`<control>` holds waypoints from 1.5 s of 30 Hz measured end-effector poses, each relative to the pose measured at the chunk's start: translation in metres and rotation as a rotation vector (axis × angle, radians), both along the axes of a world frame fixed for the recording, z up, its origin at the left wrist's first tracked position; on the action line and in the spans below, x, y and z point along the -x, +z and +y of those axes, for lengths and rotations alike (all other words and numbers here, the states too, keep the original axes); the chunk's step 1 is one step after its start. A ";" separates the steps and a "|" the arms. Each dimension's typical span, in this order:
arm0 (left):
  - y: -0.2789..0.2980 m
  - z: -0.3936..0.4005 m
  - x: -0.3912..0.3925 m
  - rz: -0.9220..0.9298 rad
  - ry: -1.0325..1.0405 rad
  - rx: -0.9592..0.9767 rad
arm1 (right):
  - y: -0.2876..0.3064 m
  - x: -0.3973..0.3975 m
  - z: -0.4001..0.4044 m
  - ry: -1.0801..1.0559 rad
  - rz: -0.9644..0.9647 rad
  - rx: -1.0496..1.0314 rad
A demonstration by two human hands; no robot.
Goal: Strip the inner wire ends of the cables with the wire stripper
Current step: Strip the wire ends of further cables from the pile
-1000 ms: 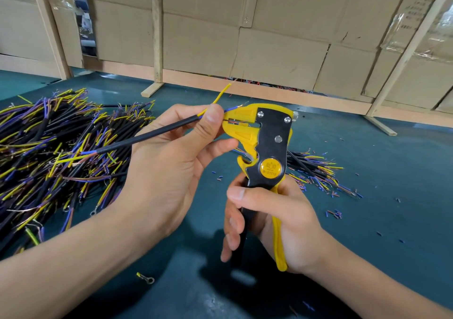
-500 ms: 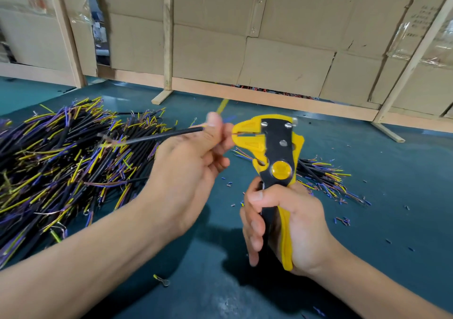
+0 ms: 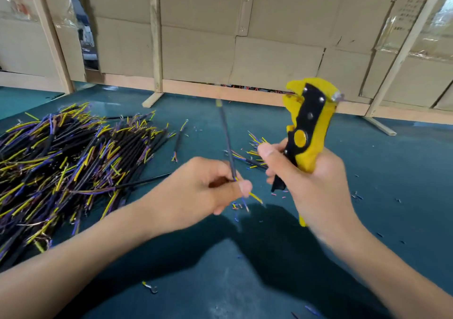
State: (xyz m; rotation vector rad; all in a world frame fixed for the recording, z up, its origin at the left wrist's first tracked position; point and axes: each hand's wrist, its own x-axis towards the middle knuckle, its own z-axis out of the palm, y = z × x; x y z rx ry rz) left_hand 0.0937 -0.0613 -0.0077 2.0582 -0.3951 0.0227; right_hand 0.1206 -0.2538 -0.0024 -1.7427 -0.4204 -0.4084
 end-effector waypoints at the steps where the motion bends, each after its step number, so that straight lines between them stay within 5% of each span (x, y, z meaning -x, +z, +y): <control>1: -0.003 -0.004 0.003 0.007 -0.042 -0.016 | 0.004 -0.003 -0.004 0.050 0.070 0.005; 5: -0.007 -0.019 0.013 0.134 -0.120 0.089 | 0.007 -0.004 -0.009 0.312 0.200 0.032; 9: -0.007 -0.020 0.017 0.045 -0.117 -0.159 | 0.011 0.002 -0.007 0.352 0.120 0.079; 17: -0.004 0.003 0.000 -0.551 -0.049 -0.760 | 0.027 -0.003 -0.021 -0.233 -0.496 0.082; 19: -0.007 0.018 -0.009 -0.470 0.188 -0.967 | 0.030 -0.013 -0.036 -0.390 -0.618 0.135; 22: -0.006 0.041 -0.018 -0.106 0.585 -1.154 | 0.030 -0.031 -0.054 -0.552 -0.732 0.446; 27: -0.003 0.062 -0.022 0.044 0.634 -1.186 | 0.005 -0.062 -0.054 -0.444 -0.169 0.969; 31: 0.002 0.055 -0.013 -0.055 0.562 -1.274 | -0.006 -0.072 -0.053 -0.319 -0.069 1.239; 33: 0.005 0.050 -0.010 -0.176 0.555 -1.199 | -0.005 -0.073 -0.053 -0.342 -0.094 1.211; 37: 0.013 0.034 -0.005 -0.482 0.414 -0.718 | -0.002 -0.070 -0.061 -0.404 -0.248 1.069; 41: 0.015 0.025 0.002 -0.725 0.261 -0.641 | 0.003 -0.048 -0.046 -0.262 -0.189 0.485; 45: 0.013 0.022 0.007 -0.734 0.125 -0.585 | 0.008 -0.022 -0.018 0.139 -0.004 0.034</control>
